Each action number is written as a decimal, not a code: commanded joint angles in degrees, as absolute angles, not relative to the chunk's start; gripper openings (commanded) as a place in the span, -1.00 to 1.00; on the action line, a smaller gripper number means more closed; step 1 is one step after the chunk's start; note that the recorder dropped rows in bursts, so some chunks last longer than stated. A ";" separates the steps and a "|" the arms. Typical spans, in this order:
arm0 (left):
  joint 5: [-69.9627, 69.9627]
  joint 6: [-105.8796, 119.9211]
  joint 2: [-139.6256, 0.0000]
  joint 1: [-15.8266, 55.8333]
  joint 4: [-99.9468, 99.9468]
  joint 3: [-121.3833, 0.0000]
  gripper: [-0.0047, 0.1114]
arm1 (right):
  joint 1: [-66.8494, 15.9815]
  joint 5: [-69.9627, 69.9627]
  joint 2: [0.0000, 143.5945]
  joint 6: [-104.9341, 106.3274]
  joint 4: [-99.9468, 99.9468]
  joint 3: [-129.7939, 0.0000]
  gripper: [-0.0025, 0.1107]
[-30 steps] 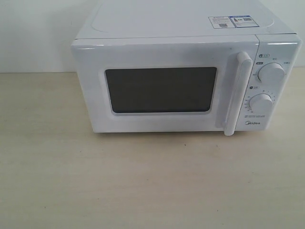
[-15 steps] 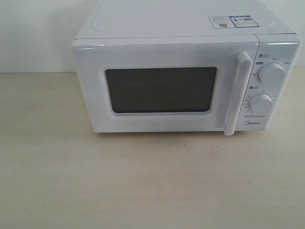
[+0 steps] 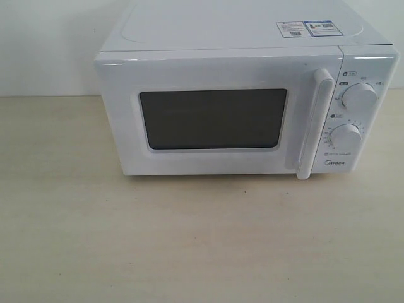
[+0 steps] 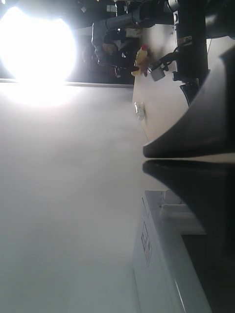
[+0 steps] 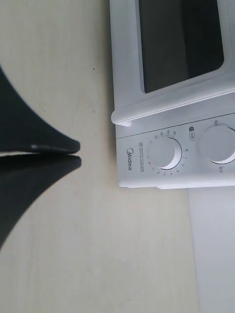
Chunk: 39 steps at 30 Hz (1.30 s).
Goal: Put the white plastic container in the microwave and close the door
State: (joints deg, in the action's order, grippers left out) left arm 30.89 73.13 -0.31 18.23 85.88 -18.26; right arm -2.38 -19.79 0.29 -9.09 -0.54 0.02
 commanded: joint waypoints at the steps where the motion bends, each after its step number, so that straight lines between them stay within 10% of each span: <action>1: 30.79 72.76 0.00 18.60 85.90 -17.97 -0.85 | -2.26 -19.63 0.00 -8.91 -0.48 0.00 -0.96; 17: 30.44 74.56 0.00 18.50 81.46 -18.19 -0.85 | -2.26 -19.63 0.00 -8.91 -0.48 0.00 -0.96; 39: 24.72 14.40 0.00 15.99 7.44 -14.61 -0.85 | -2.26 -19.63 0.00 -8.91 -0.48 0.00 -0.96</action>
